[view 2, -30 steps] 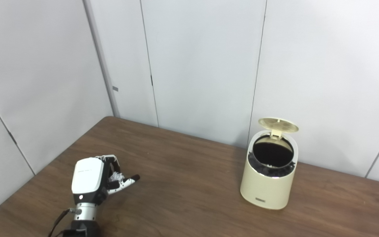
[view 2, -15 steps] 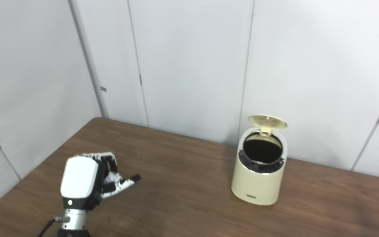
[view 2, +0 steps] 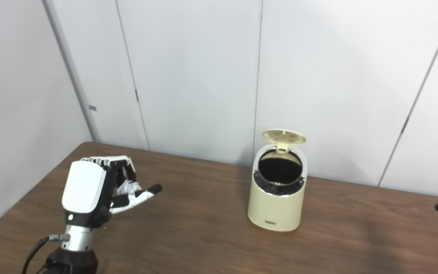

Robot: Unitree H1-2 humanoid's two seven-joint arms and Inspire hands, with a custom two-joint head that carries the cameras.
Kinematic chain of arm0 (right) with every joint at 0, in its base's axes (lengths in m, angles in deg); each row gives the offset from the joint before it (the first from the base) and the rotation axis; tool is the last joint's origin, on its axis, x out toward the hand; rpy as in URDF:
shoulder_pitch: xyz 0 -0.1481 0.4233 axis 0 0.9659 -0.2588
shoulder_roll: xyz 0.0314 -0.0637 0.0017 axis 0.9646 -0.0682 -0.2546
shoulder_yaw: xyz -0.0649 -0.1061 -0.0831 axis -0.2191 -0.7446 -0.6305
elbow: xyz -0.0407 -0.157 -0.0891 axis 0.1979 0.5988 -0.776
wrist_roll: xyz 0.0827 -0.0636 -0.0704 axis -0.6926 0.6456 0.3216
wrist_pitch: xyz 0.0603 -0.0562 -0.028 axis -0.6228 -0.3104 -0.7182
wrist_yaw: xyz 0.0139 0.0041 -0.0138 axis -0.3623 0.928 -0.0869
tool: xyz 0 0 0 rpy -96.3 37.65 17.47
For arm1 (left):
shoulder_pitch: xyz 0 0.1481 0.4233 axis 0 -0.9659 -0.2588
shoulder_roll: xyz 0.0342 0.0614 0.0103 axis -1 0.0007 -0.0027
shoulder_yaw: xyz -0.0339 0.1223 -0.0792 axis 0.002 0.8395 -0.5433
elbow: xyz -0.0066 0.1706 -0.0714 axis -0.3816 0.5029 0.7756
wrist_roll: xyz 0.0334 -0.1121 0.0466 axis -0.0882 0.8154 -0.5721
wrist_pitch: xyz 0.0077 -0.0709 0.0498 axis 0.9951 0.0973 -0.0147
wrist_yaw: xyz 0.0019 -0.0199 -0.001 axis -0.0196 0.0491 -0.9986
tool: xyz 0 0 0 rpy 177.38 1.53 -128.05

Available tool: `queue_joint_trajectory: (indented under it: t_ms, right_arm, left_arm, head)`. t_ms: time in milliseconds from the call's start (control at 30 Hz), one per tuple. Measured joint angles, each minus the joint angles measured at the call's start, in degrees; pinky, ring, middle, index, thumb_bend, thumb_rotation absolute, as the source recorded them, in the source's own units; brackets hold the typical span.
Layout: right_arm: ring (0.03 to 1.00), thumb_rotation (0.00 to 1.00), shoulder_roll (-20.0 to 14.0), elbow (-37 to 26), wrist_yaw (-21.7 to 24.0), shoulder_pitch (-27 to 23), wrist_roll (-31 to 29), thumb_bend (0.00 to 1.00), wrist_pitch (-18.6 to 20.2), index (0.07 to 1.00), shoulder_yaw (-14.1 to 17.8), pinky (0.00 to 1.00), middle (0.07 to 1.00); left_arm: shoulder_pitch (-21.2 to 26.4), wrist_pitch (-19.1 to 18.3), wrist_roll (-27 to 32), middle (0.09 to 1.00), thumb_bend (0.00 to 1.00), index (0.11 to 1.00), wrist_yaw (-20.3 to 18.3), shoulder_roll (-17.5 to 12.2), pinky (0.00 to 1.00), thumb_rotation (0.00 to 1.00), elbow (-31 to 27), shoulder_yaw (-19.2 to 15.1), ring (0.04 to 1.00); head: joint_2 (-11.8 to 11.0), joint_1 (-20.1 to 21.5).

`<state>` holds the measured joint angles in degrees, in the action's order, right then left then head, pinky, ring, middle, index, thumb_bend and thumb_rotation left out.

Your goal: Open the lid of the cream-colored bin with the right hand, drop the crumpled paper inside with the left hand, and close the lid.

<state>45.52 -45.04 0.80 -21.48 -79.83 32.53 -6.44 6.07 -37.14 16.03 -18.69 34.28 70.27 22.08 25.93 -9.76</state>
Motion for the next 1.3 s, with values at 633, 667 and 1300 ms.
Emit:
queue_joint_trajectory:
  t_ms: [633, 667, 1300]
  right_arm:
    - [0.911, 0.69, 0.6, 2.9, -2.3, 1.2, 1.6, 0.37, -0.7, 0.823, 0.1, 0.91, 0.883]
    - [0.907, 0.69, 0.6, 3.0, -2.4, 1.2, 1.7, 0.37, -0.7, 0.822, 0.2, 0.90, 0.880]
    - [0.854, 0.66, 0.7, 3.0, -3.4, 1.5, 3.8, 0.26, -1.9, 0.787, -0.5, 0.80, 0.839]
  left_arm:
    - [15.4, 5.7, -9.2, 0.128, 0.64, 0.173, -3.0, 10.2, 0.05, 0.55, 0.5, 11.3, 0.077]
    - [15.6, 6.0, -9.6, 0.125, 0.64, 0.169, -2.3, 10.8, 0.05, 0.55, 1.6, 11.8, 0.074]
    - [30.5, 11.5, -13.6, 0.136, 0.60, 0.176, 17.0, 14.0, 0.07, 0.51, 26.9, 20.5, 0.088]
  head:
    - [-0.7, 7.3]
    - [-0.7, 7.7]
    - [-1.3, 10.1]
